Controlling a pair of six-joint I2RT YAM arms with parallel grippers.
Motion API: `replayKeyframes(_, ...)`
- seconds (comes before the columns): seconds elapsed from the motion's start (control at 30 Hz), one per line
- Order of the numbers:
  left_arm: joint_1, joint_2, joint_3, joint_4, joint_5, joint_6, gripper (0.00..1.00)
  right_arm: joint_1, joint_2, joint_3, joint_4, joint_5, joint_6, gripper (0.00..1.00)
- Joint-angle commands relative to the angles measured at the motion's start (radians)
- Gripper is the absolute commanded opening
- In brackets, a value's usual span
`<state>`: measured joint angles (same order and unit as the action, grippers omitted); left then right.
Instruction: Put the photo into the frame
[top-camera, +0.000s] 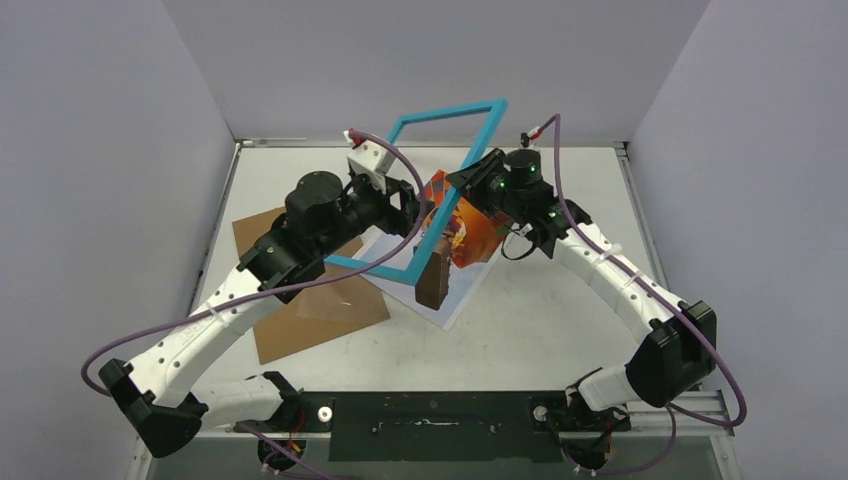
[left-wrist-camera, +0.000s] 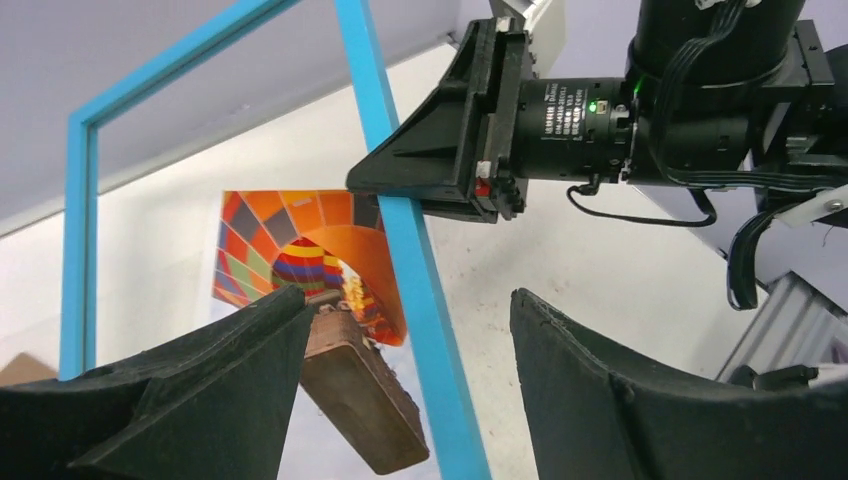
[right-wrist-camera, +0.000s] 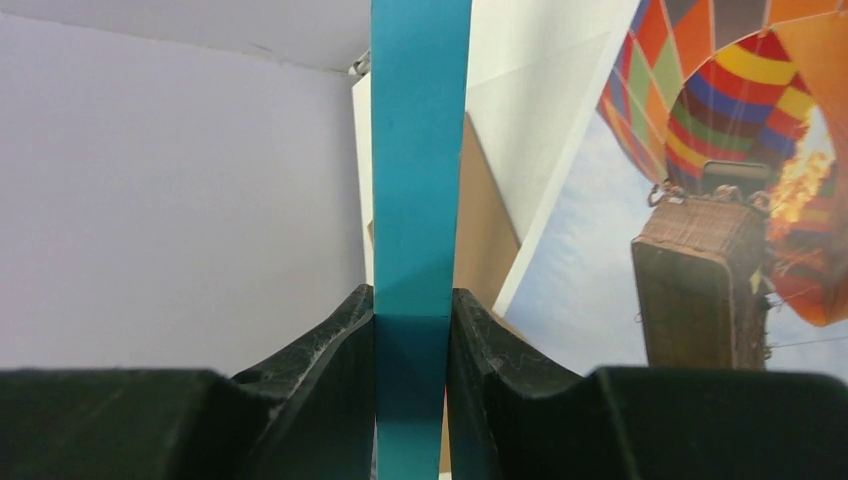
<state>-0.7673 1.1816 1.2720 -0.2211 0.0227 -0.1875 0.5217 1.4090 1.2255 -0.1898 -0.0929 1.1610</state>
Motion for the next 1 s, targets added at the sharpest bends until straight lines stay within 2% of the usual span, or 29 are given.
replayKeyframes(0.0,0.017,-0.035,0.095,-0.139,-0.118,0.015,0.71,-0.010,0.015,0.175,-0.034,-0.131,0.056,0.00)
replayKeyframes(0.1,0.036,-0.043,0.133,-0.211,-0.172,-0.006,0.71,-0.008,0.017,0.220,-0.093,-0.166,0.083,0.00)
replayKeyframes(0.2,0.047,-0.069,0.141,-0.250,-0.213,-0.009,0.72,-0.015,0.012,0.298,-0.248,-0.140,0.030,0.00)
replayKeyframes(0.33,0.069,-0.096,0.144,-0.312,-0.253,-0.028,0.72,-0.083,-0.007,0.376,-0.421,-0.163,-0.034,0.00)
replayKeyframes(0.6,0.095,-0.096,0.092,-0.373,-0.230,-0.088,0.72,-0.200,-0.001,0.543,-0.816,-0.190,-0.322,0.00)
replayKeyframes(0.97,0.107,0.007,0.047,-0.389,-0.137,-0.130,0.72,-0.370,0.005,0.711,-1.057,-0.181,-0.555,0.00)
